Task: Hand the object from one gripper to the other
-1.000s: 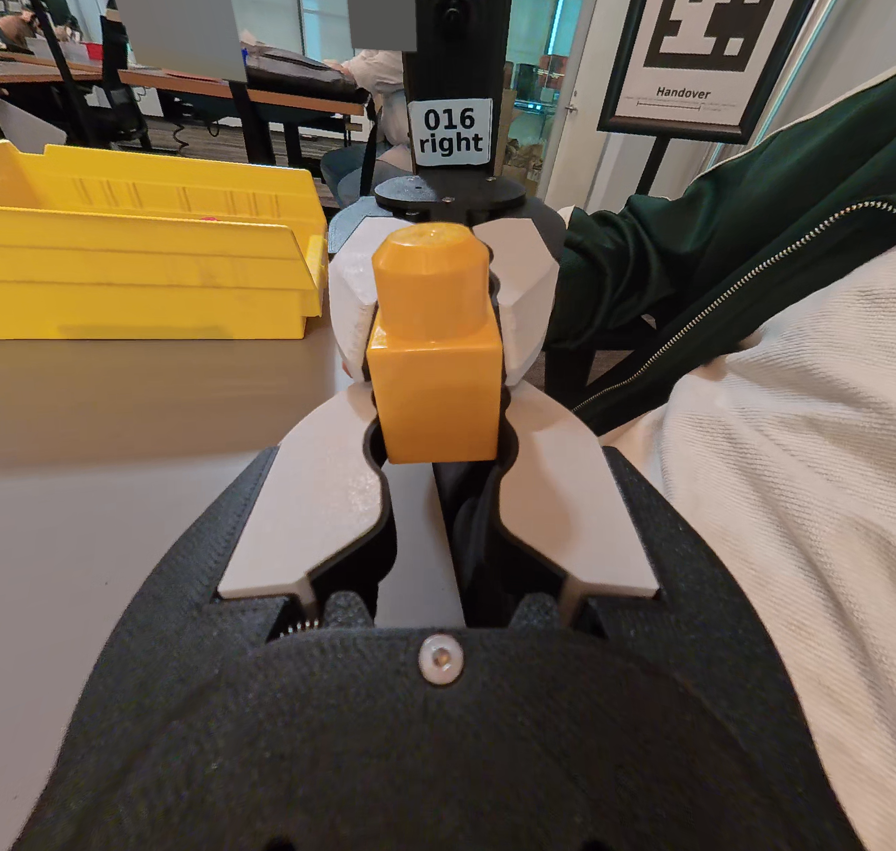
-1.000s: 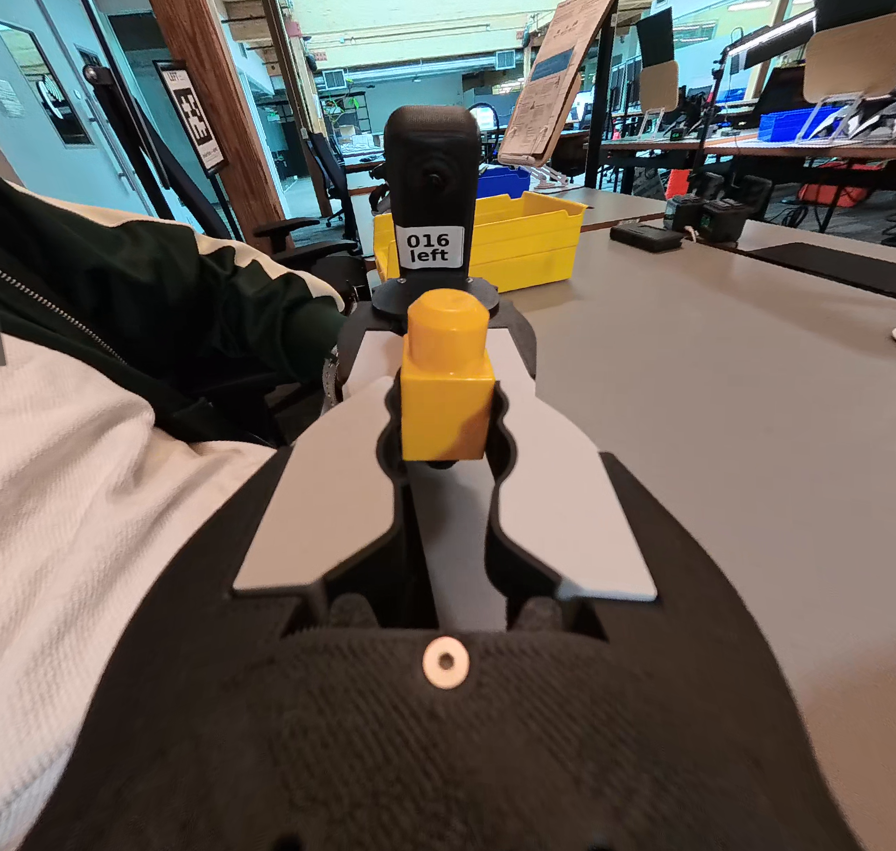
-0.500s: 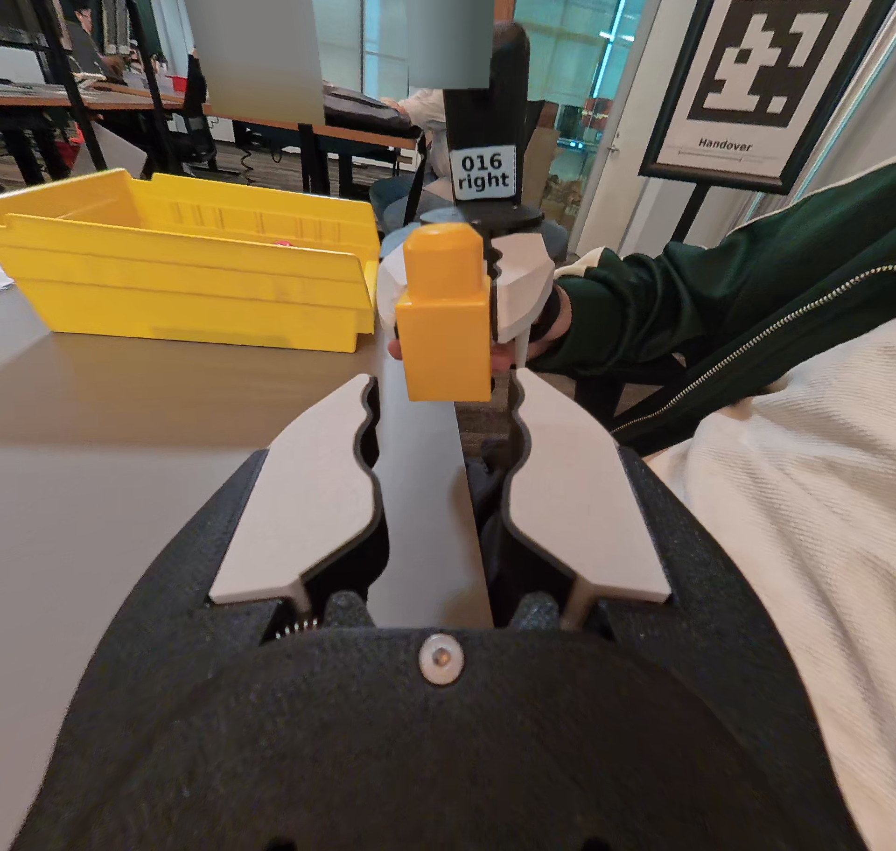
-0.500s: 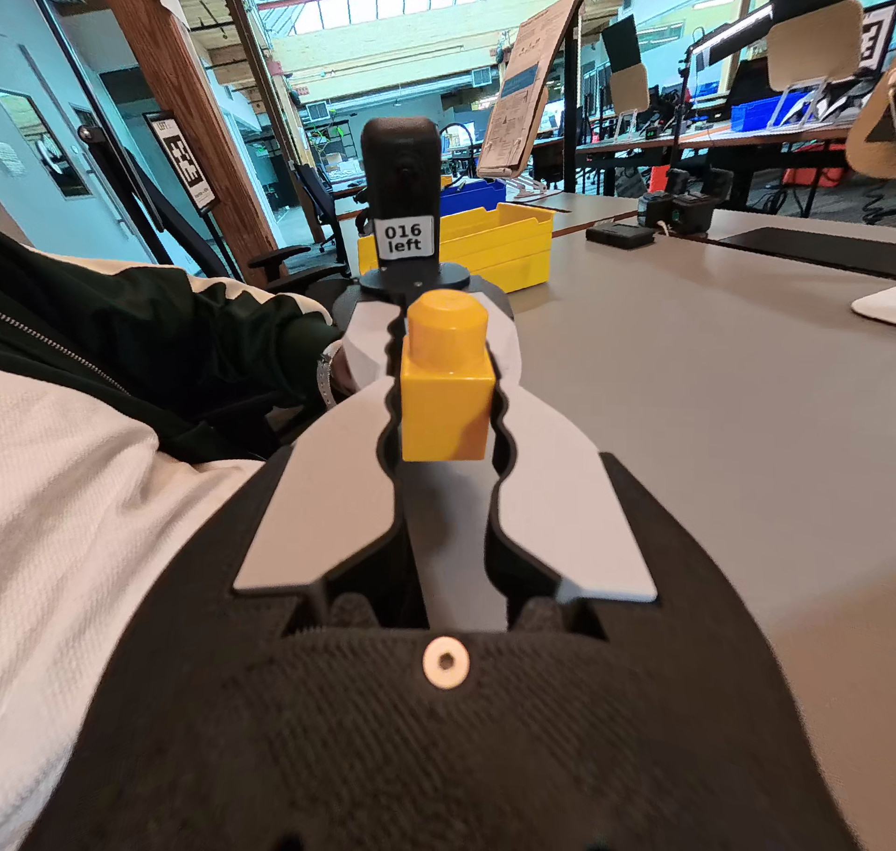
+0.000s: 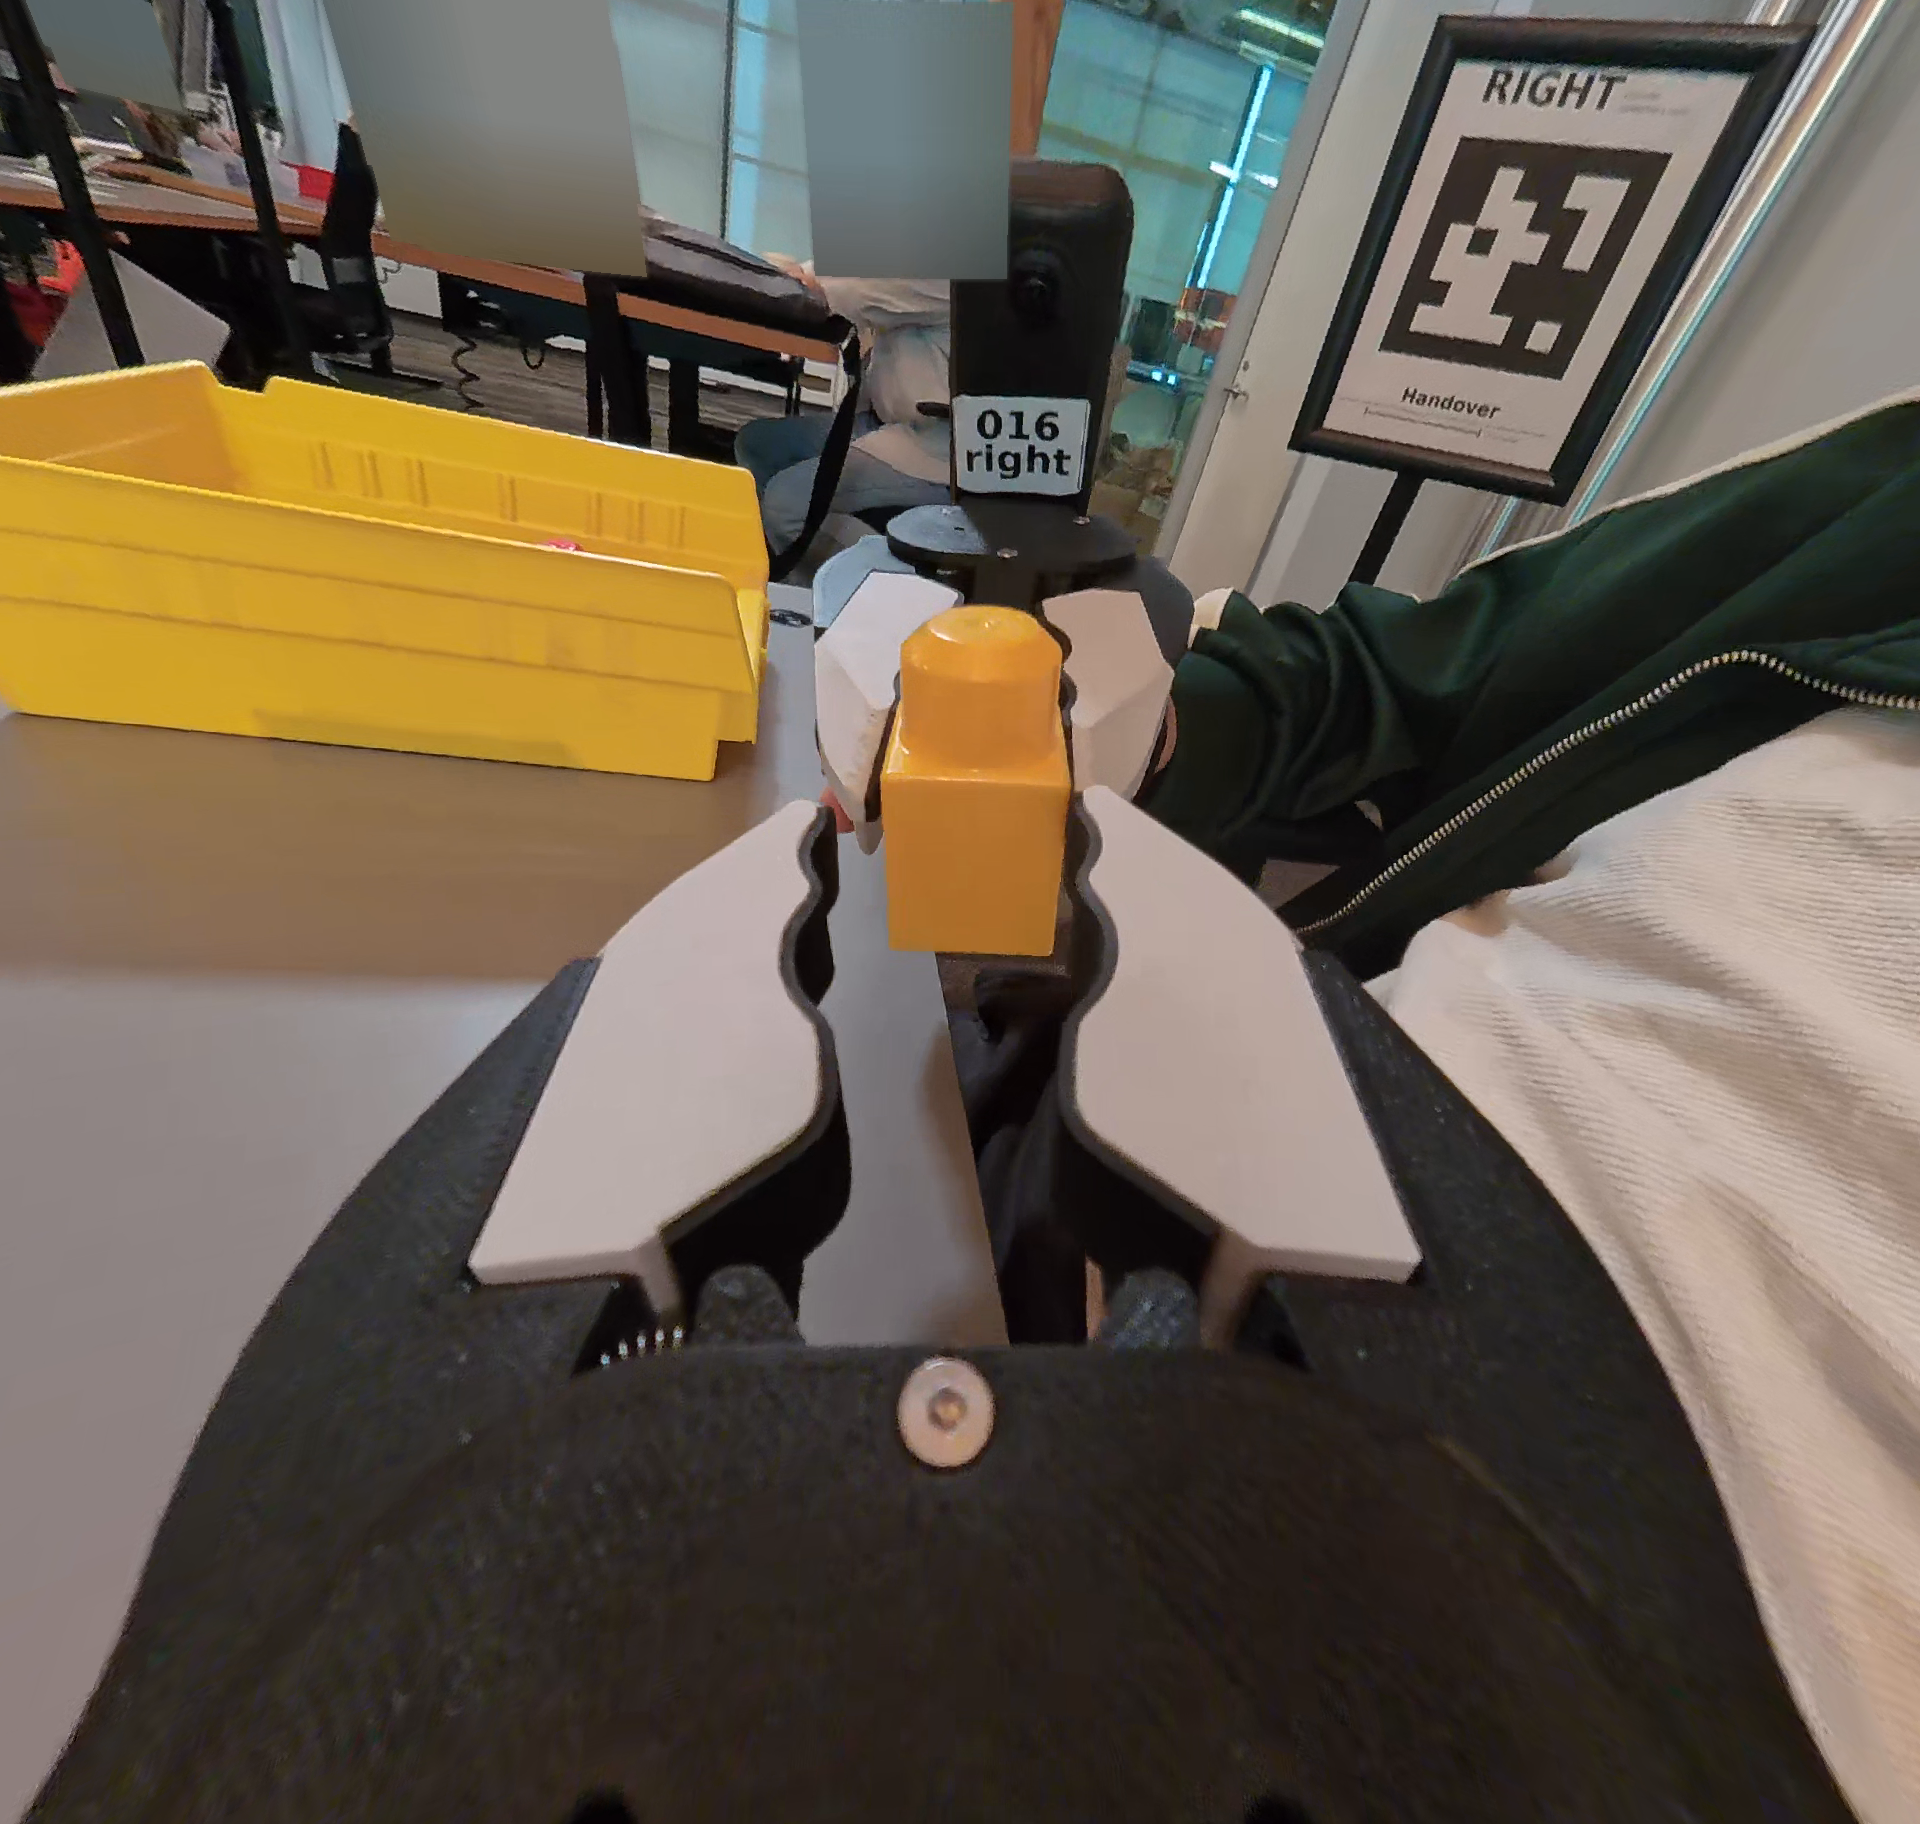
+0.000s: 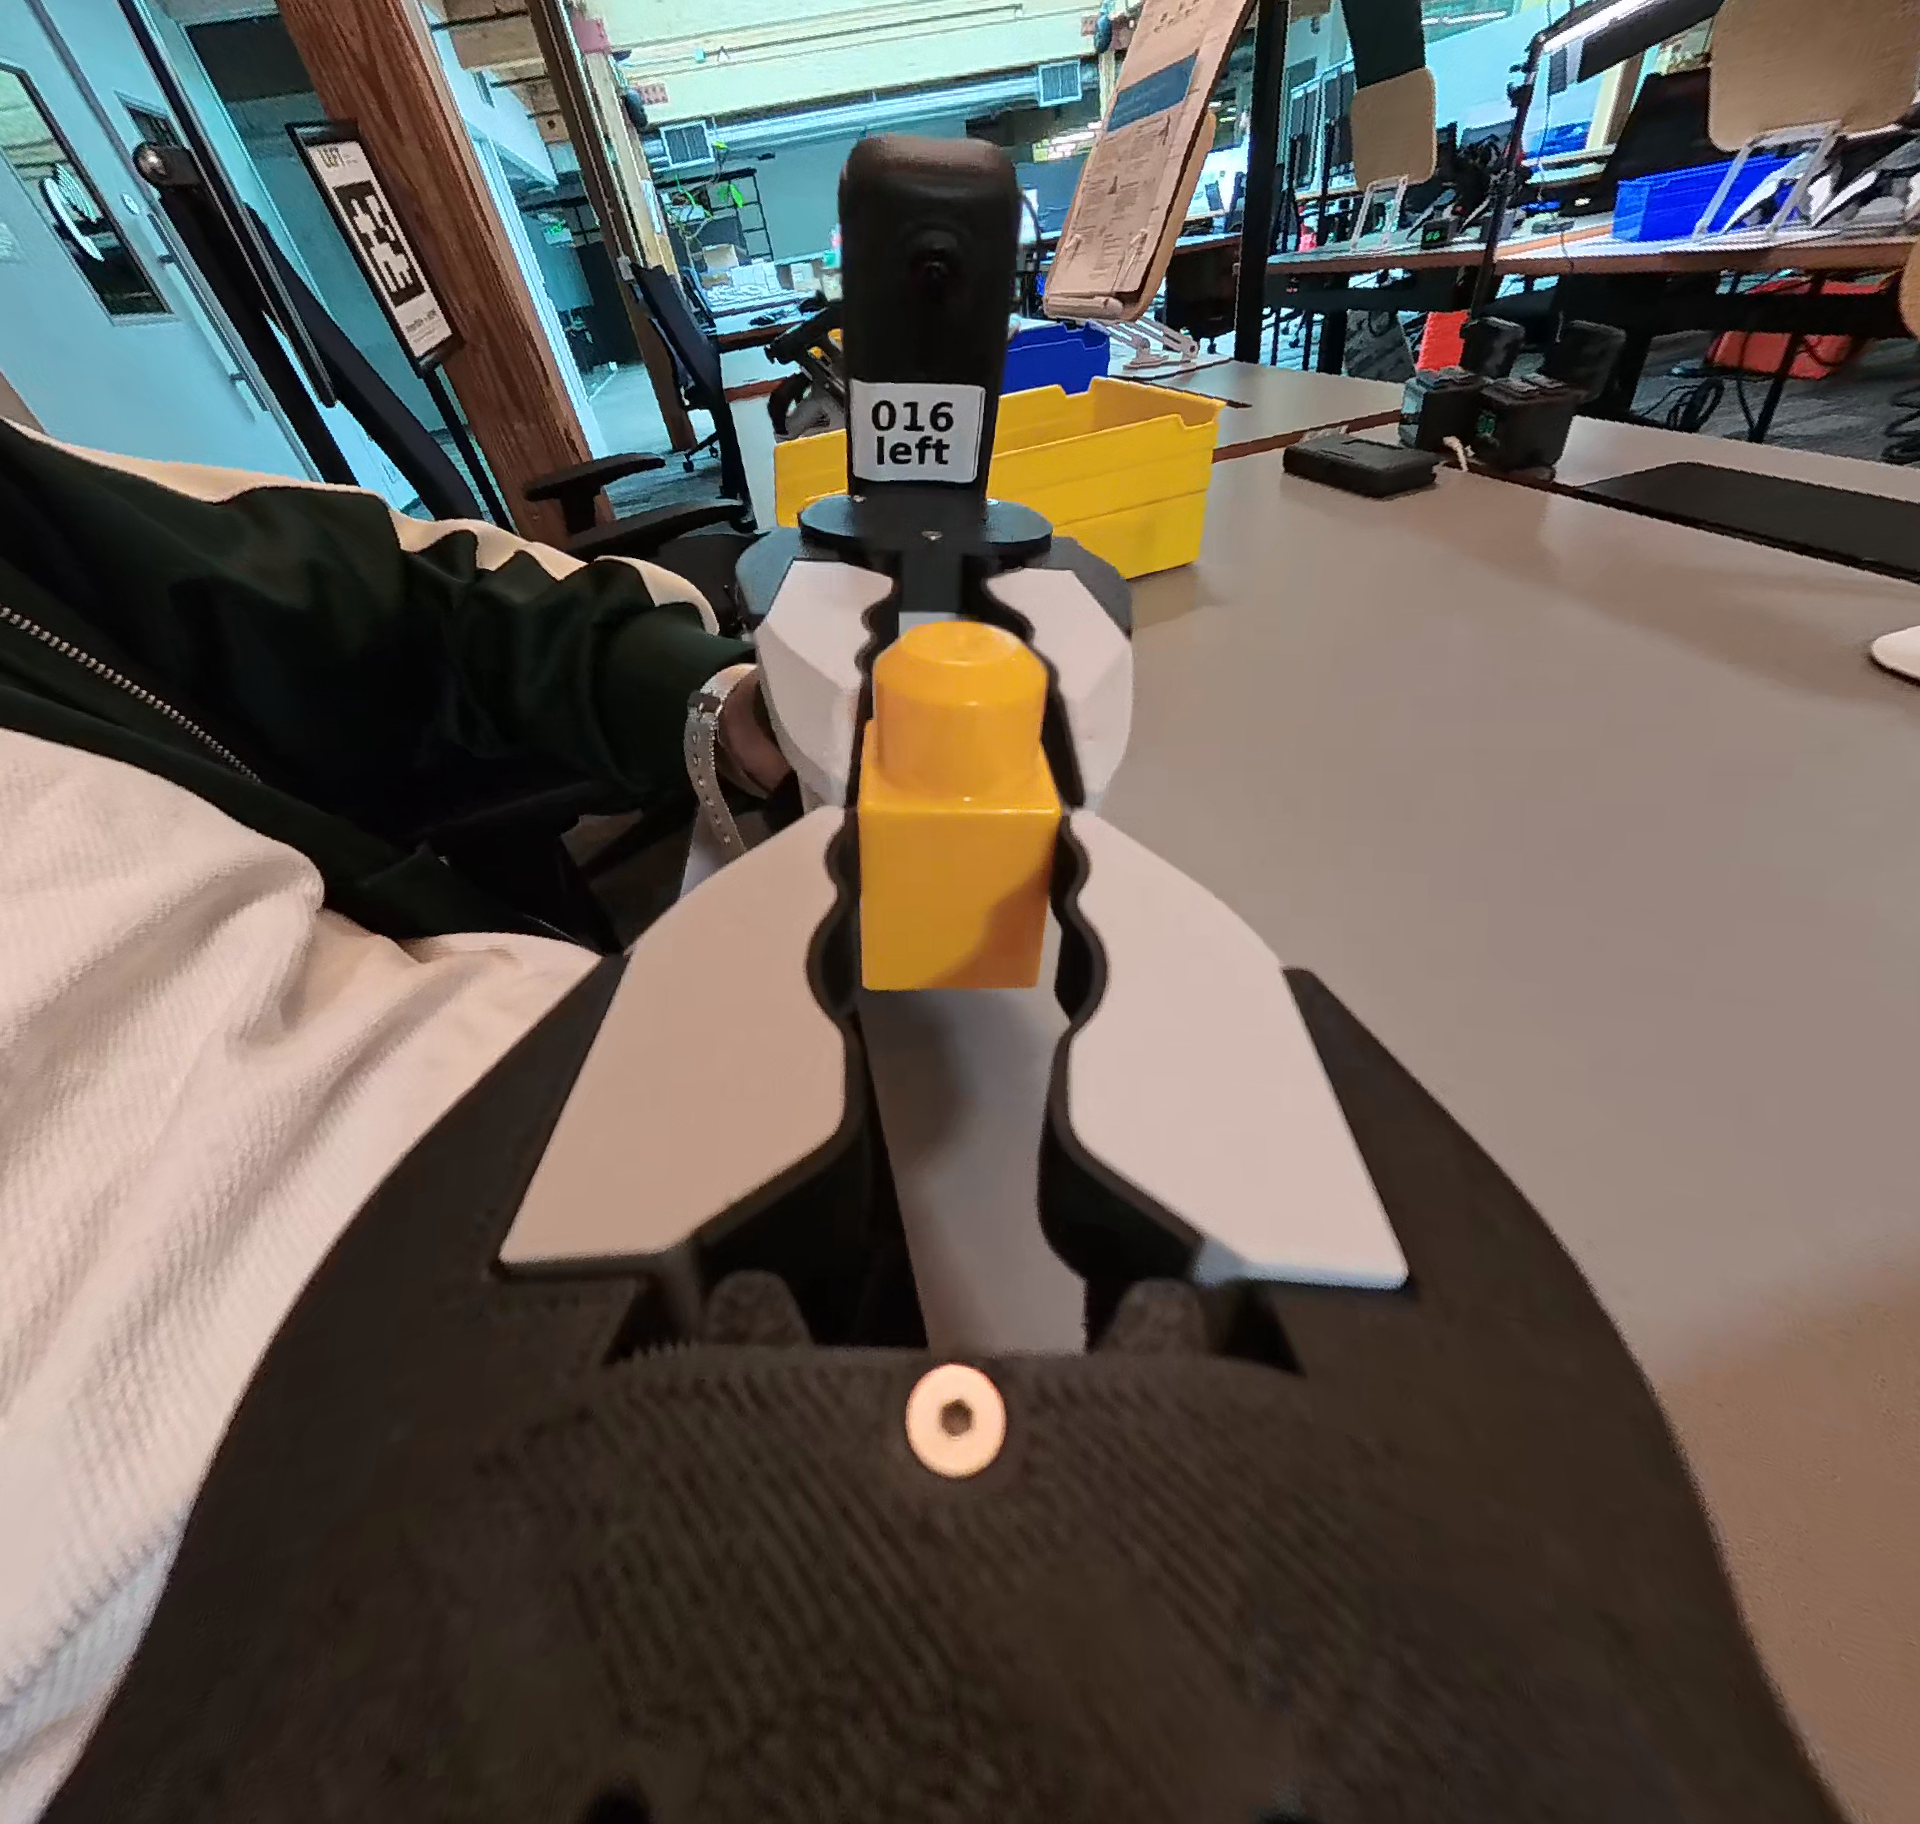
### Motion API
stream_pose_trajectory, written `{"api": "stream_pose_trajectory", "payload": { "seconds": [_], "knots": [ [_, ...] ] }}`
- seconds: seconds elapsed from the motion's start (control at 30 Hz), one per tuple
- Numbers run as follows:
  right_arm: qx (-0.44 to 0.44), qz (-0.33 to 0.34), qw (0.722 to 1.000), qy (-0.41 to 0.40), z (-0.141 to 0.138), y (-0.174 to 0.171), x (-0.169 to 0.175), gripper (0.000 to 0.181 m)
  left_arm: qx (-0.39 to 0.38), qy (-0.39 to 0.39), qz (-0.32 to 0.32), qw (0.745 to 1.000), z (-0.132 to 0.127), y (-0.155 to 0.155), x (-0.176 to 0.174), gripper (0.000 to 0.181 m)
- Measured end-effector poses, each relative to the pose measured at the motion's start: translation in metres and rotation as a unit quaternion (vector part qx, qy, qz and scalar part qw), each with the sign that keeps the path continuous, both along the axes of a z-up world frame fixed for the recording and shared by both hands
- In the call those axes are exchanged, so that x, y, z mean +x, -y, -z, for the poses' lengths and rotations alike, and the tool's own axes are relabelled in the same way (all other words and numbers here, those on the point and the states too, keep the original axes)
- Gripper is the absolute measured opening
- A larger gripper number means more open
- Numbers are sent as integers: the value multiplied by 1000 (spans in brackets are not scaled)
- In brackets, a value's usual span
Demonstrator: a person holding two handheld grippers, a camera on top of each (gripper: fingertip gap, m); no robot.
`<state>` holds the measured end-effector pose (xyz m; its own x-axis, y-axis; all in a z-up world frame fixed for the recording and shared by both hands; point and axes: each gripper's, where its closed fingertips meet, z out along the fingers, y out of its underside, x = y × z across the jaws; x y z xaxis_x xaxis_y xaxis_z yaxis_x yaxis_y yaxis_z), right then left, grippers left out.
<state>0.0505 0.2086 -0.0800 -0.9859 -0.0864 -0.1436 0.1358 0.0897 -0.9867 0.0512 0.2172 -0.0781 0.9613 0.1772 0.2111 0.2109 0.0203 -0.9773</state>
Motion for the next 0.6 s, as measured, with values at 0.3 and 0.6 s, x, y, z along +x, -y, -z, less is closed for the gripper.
{"api": "stream_pose_trajectory", "payload": {
  "seconds": [0.3, 0.6],
  "knots": [
    [-21, 31, 999, -30, -6, 1, -7, 56, -5, -16, -3, 1000, -4, 1, 2, 32],
    [-13, 74, 996, -37, 2, 2, -22, 87, 36, -8, -34, 999, -18, 16, -8, 33]
  ]
}}
